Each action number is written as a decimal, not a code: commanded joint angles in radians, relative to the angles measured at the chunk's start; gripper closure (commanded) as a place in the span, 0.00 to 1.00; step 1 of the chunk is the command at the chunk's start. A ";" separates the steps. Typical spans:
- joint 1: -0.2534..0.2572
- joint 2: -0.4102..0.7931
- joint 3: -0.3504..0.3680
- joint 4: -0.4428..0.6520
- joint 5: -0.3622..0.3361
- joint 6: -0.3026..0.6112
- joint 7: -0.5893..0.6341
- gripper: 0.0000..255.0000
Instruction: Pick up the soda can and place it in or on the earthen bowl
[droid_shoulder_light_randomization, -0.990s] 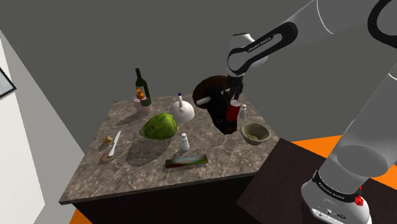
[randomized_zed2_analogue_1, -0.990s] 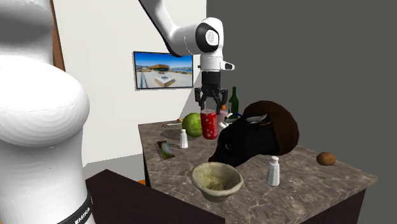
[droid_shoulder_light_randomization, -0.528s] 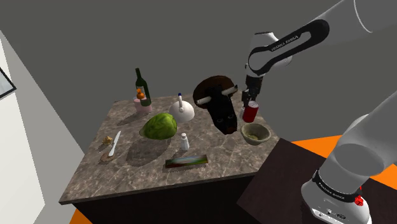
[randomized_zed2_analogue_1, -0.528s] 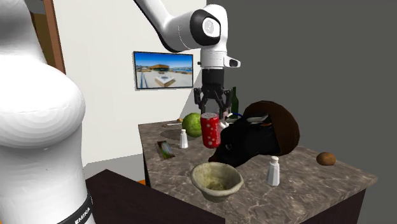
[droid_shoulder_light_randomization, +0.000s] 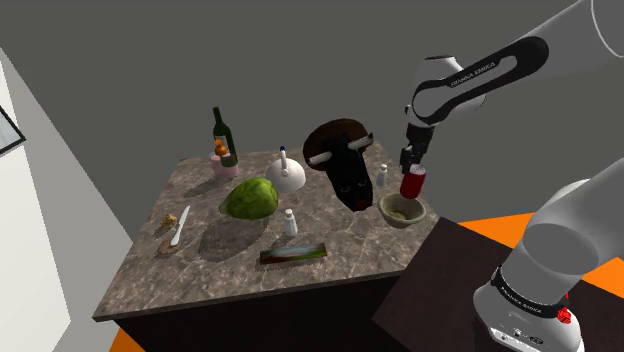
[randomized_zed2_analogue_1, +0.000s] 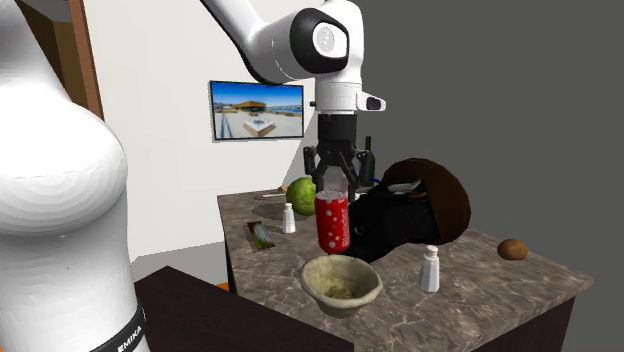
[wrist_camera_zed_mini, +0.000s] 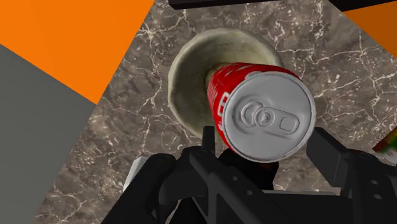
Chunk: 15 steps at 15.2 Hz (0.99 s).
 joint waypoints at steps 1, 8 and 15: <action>-0.001 0.016 -0.004 -0.015 0.000 0.033 -0.005 1.00; 0.003 0.090 -0.012 -0.057 0.007 0.147 -0.012 1.00; 0.008 0.169 -0.020 -0.084 0.021 0.253 -0.024 1.00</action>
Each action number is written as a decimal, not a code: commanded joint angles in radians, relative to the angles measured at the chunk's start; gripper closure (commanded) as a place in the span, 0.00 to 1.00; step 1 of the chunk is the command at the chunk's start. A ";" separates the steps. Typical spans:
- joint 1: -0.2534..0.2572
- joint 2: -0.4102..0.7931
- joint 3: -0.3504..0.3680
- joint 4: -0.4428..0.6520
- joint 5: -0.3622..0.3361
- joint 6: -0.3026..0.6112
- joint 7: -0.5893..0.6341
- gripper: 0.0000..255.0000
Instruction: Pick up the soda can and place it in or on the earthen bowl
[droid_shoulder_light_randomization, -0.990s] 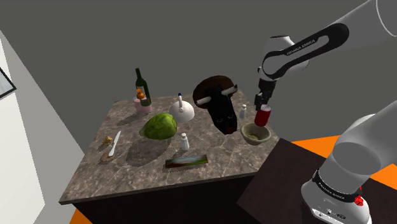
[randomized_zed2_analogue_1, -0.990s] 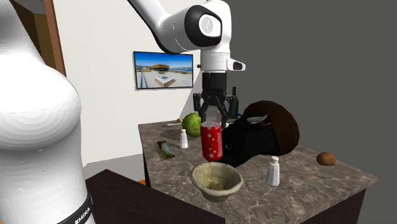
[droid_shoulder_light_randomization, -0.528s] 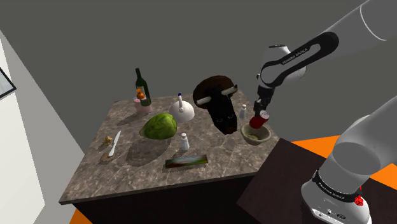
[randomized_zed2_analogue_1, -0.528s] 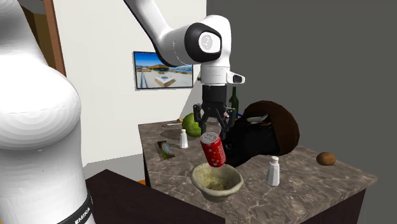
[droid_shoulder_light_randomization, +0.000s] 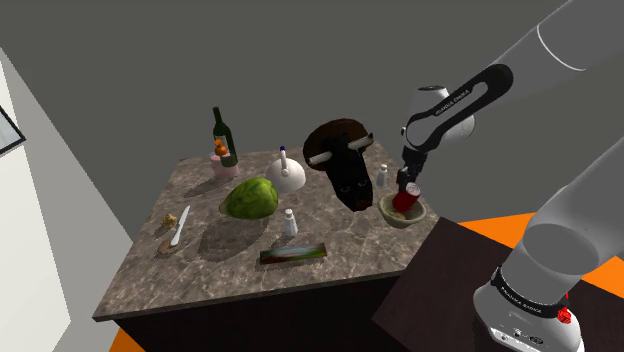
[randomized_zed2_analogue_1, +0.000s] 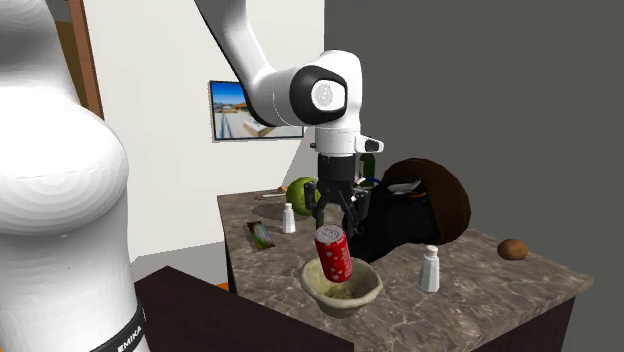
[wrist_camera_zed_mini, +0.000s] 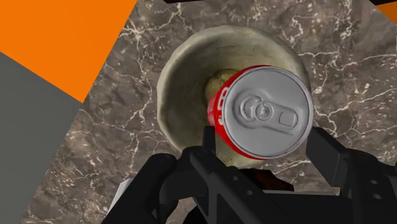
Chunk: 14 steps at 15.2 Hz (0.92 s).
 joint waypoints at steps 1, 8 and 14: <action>0.001 0.009 -0.001 -0.002 0.002 0.013 -0.002 1.00; 0.001 0.010 -0.001 -0.002 0.002 0.013 -0.002 0.00; -0.002 -0.023 0.001 0.007 -0.005 -0.030 0.003 0.00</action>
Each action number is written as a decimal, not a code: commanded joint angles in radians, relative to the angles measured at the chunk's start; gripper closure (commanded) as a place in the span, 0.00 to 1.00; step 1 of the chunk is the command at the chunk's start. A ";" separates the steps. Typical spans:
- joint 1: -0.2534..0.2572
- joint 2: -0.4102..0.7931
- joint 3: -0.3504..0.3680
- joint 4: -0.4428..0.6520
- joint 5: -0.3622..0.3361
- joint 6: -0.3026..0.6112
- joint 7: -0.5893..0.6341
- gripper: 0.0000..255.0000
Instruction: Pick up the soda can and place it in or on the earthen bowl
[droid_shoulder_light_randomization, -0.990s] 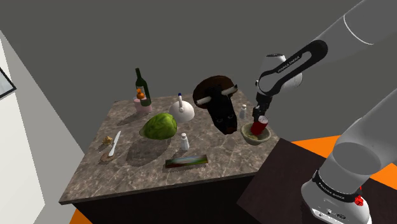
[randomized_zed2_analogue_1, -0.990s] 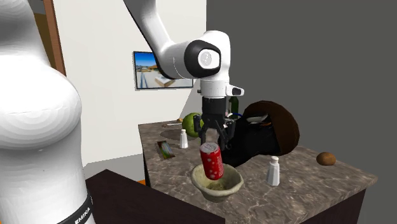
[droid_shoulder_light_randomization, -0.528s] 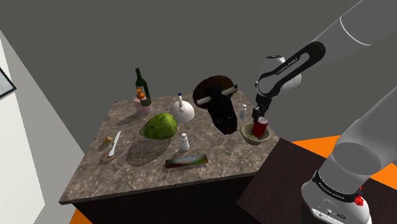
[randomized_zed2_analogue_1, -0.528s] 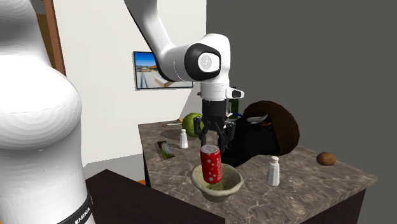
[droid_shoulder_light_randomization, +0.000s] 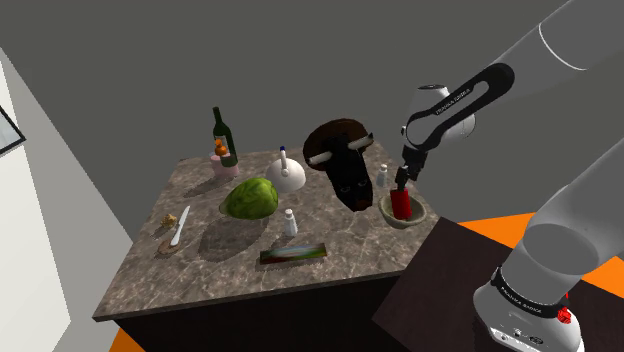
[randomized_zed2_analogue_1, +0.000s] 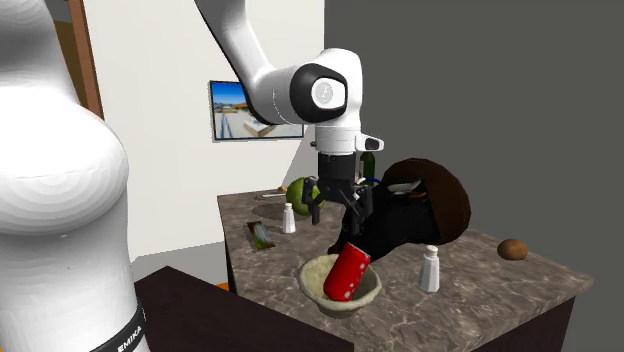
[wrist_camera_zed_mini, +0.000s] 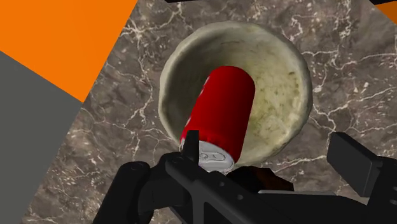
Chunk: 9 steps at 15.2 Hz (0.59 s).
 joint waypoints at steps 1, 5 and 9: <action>-0.004 -0.048 0.003 0.016 -0.009 -0.064 0.006 0.00; -0.007 -0.098 0.008 0.039 -0.015 -0.138 0.012 0.00; -0.007 -0.098 0.008 0.039 -0.015 -0.138 0.012 0.00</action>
